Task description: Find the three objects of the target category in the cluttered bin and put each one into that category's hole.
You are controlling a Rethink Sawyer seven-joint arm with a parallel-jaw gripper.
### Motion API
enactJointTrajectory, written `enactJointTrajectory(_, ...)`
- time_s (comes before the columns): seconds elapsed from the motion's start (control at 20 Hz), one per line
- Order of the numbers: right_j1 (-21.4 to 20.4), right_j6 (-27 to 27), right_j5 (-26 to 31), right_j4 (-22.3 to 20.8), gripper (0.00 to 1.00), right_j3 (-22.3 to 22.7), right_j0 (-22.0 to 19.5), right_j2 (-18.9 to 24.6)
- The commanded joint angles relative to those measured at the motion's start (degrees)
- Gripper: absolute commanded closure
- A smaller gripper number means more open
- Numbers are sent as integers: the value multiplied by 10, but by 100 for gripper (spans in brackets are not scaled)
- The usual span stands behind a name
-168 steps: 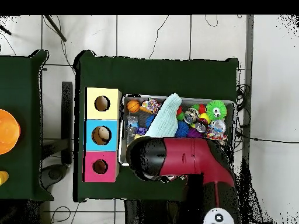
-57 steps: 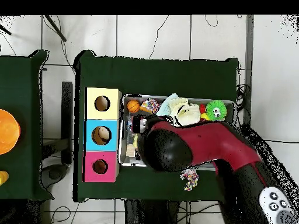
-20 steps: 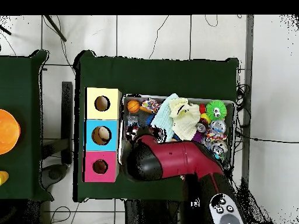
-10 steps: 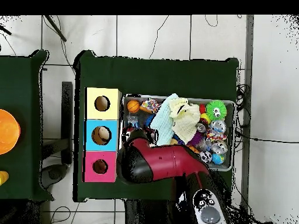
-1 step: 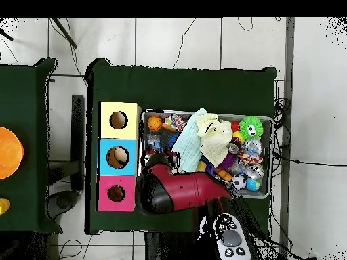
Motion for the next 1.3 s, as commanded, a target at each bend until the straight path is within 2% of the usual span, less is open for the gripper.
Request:
enactJointTrajectory(0.05,49,73,-48,3,0,-41,-6,-26)
enactJointTrajectory(0.45,55,68,-67,-4,0,-40,-20,-16)
enactJointTrajectory(1.3,91,74,-113,19,0,-68,11,-46)
